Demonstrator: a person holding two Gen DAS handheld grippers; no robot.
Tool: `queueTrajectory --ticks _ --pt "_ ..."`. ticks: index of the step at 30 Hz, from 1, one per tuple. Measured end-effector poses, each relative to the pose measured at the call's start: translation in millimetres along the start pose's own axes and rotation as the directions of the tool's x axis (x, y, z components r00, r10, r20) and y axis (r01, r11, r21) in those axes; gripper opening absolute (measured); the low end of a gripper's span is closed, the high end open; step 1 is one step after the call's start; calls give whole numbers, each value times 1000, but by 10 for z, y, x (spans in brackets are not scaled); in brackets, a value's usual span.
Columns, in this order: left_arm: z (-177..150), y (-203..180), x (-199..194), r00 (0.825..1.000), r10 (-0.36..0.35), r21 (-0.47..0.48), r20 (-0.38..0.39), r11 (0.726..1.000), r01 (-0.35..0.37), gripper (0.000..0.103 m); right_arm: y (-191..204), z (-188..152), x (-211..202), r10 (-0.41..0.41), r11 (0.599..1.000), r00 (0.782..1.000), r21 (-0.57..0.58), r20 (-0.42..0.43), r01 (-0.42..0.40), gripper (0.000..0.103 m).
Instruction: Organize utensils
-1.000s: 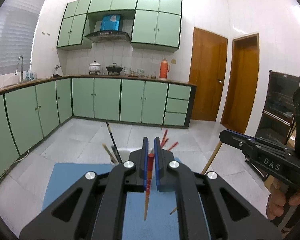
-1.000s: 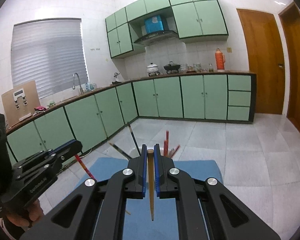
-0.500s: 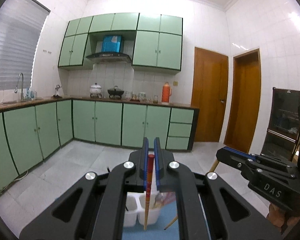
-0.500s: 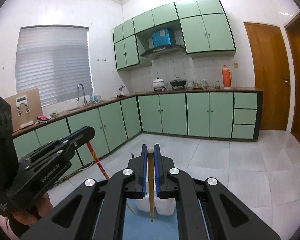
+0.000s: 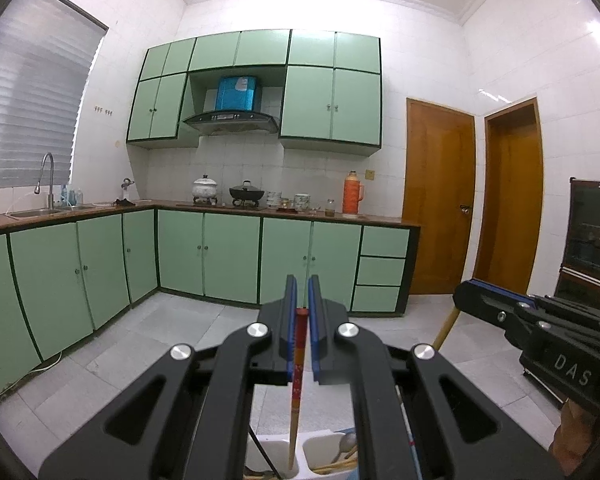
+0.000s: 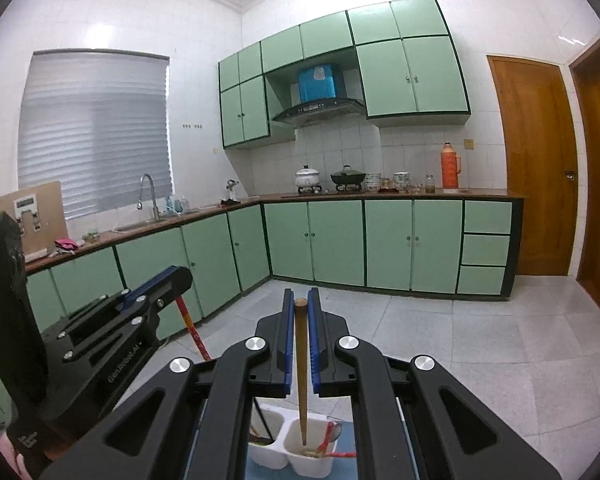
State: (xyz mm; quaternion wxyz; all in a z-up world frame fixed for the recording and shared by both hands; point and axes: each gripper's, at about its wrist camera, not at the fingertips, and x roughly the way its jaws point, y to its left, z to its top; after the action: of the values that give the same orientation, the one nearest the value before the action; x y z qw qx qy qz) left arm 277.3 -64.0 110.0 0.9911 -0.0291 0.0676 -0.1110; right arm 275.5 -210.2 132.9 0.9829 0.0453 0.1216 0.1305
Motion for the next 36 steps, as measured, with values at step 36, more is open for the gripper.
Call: queueTrajectory --ticks 36 --pt "-597 656 232 983 70 -47 -170 996 -79 41 -242 -674 439 -22 999 989 31 -146 26 31"
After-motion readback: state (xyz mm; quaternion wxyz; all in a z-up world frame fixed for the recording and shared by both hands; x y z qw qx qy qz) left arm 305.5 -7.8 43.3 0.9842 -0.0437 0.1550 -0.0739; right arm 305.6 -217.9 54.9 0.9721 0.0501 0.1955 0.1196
